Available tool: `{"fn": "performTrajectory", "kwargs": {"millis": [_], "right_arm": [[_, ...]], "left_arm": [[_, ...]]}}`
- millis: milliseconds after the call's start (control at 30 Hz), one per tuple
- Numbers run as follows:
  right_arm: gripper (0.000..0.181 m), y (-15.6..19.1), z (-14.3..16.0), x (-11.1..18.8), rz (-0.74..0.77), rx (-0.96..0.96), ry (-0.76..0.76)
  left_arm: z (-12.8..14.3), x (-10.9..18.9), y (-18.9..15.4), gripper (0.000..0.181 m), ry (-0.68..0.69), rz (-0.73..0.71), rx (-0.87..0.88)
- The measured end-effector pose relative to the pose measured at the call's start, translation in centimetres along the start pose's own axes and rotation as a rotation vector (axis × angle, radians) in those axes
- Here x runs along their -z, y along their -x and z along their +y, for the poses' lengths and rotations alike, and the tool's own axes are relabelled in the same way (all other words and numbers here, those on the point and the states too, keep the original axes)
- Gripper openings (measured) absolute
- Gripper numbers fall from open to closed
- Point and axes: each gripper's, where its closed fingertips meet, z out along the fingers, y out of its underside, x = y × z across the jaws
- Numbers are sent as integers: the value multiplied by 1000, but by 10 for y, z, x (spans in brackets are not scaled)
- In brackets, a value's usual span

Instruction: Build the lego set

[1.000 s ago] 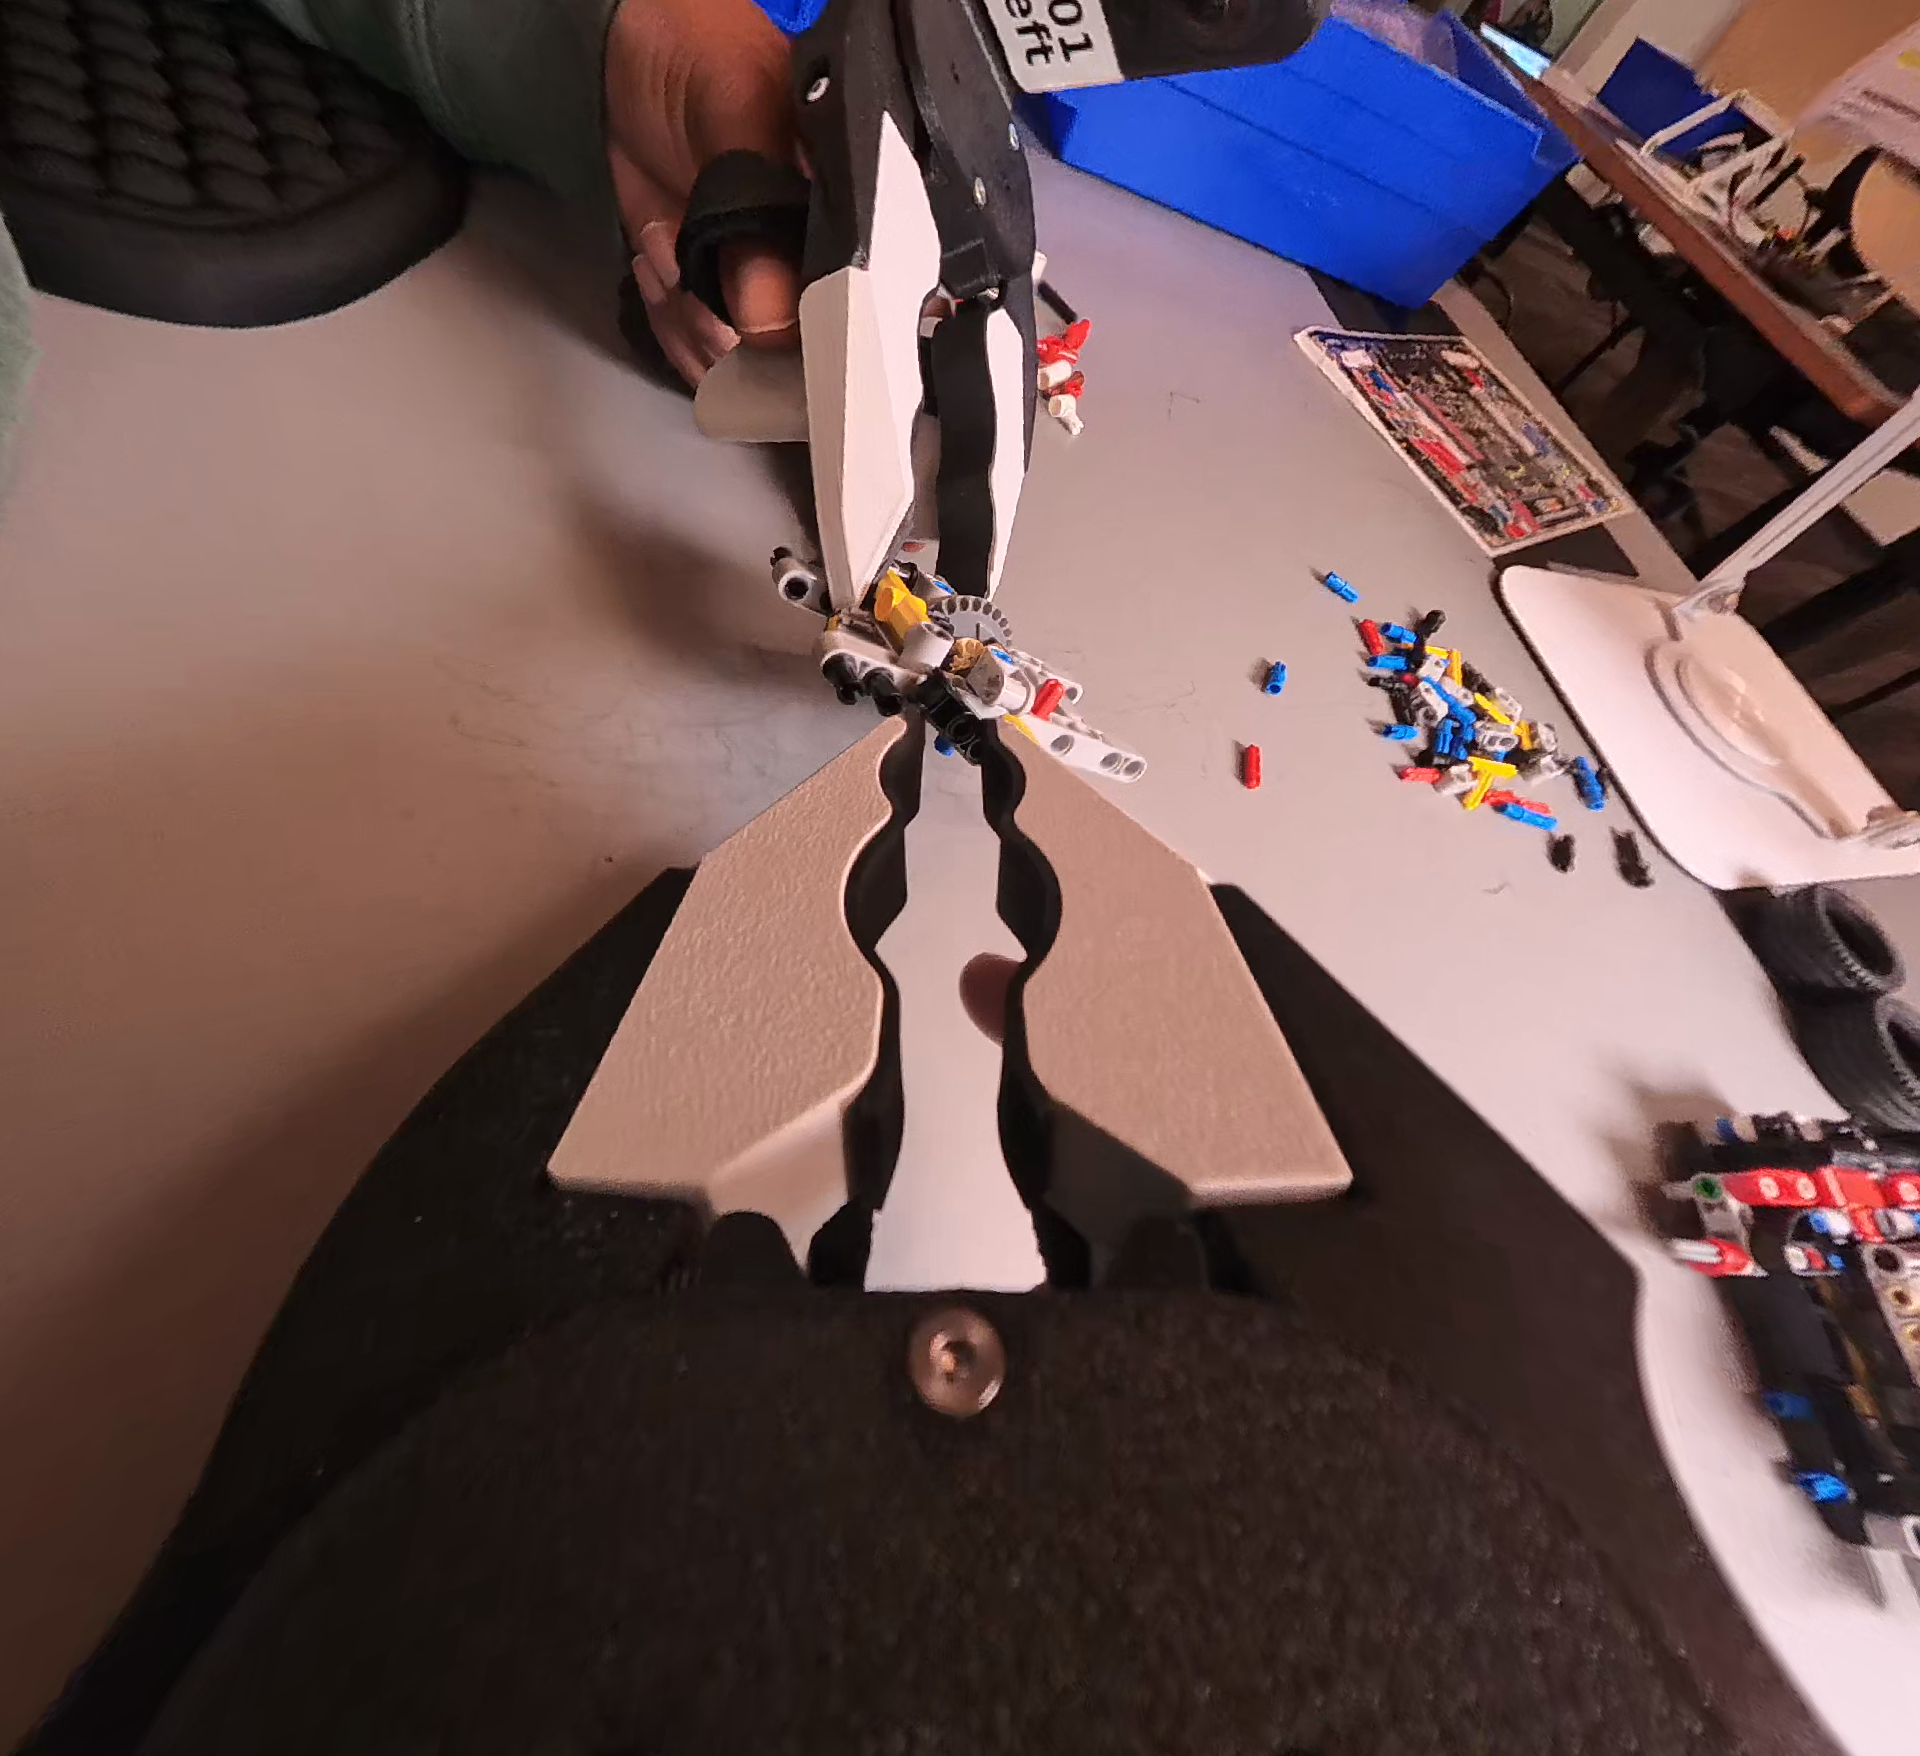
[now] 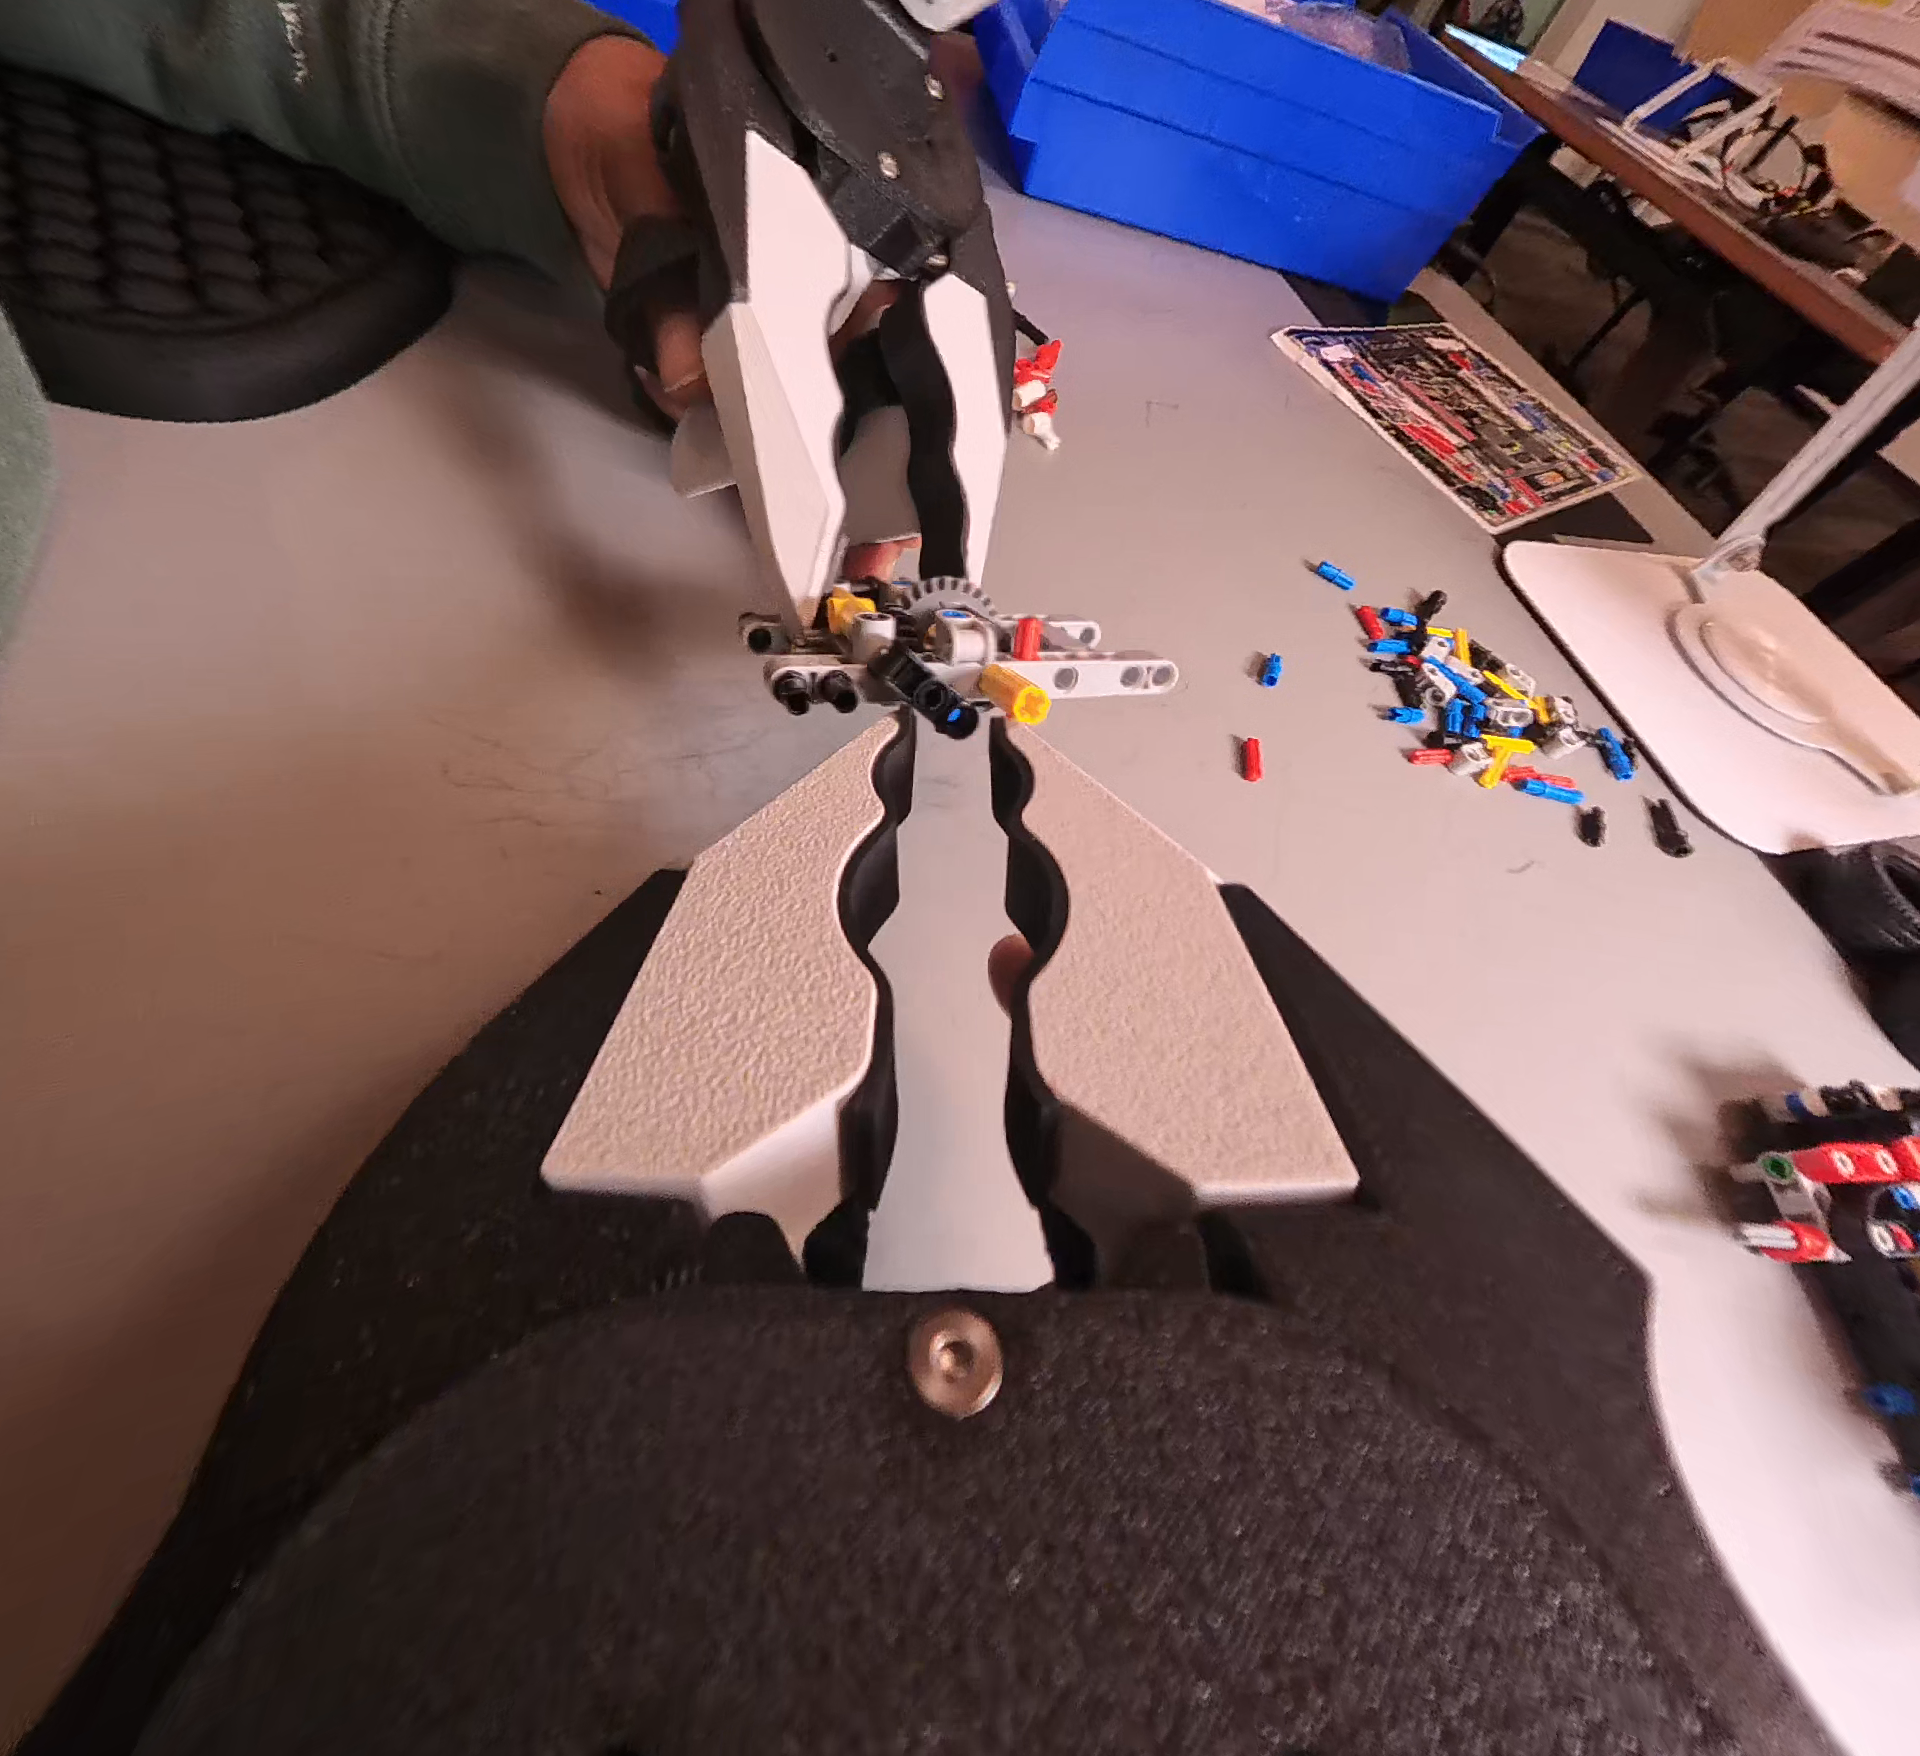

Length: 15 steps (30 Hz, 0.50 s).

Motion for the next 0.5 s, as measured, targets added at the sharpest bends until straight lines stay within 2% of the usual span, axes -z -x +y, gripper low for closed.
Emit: {"fn": "performTrajectory", "kwargs": {"millis": [133,200,300,500], "right_arm": [[16,7,1,-1,-16,58,2],[10,6,4,-2,0,89,20],[10,6,6,-2,-14,43,37],[10,6,14,-5,-23,3,67]], "left_arm": [[5,-1,-1,36,28,4,12],[7,-2,-1,36,42,0,15],[8,-3,1,36,47,-22,-2],[7,-2,7,36,61,-155,-171]]}}
